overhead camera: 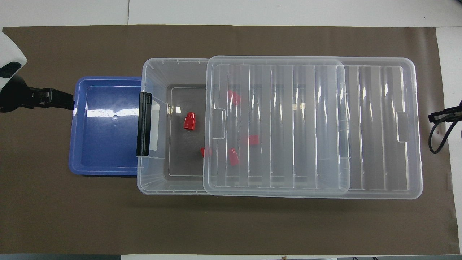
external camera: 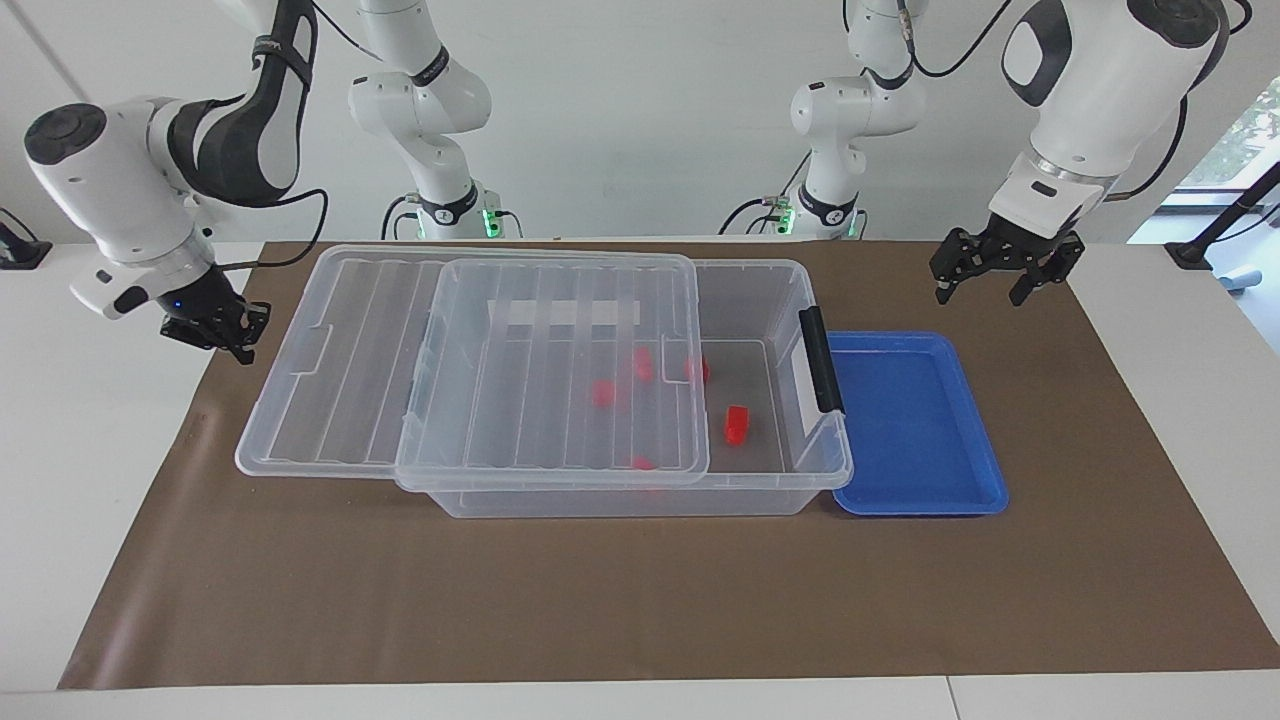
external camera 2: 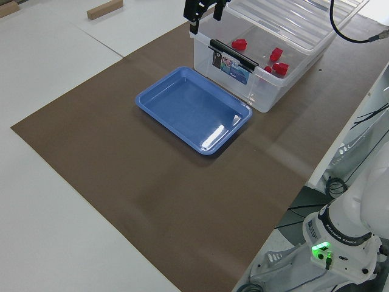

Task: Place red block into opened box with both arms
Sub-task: 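Withdraw the left gripper while the right gripper reaches the lid edge, then slide the clear lid back over the box with the right gripper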

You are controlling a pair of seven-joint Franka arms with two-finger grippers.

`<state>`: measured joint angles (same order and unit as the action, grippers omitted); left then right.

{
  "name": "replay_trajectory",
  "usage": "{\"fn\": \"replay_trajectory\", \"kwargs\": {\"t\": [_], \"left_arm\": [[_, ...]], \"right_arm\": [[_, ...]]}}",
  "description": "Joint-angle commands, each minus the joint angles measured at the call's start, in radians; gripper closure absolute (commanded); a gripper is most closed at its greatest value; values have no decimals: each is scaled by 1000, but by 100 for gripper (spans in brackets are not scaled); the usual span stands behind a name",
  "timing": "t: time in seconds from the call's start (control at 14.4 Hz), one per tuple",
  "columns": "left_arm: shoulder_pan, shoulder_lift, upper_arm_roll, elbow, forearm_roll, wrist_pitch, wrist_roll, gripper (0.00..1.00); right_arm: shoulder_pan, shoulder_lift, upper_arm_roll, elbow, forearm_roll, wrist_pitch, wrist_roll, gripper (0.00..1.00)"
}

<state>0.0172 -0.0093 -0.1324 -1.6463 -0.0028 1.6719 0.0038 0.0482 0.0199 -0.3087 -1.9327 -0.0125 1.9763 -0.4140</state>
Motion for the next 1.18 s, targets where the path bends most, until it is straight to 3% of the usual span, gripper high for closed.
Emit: {"fn": "replay_trajectory", "kwargs": {"t": [0.0, 0.35, 0.62, 1.11], "left_arm": [[4, 3, 37, 14, -13, -29, 27, 0], [-92, 3, 172, 20, -13, -57, 76, 0], [-91, 20, 171, 80, -16, -144, 76, 0], [-77, 0, 123, 74, -23, -152, 73, 0]], "right_arm": [[-2, -18, 31, -17, 3, 10, 66, 100], [-2, -18, 82, -17, 3, 10, 148, 100], [-2, -20, 132, -17, 3, 10, 219, 100], [-1, -21, 235, -26, 3, 13, 400, 100]]}}
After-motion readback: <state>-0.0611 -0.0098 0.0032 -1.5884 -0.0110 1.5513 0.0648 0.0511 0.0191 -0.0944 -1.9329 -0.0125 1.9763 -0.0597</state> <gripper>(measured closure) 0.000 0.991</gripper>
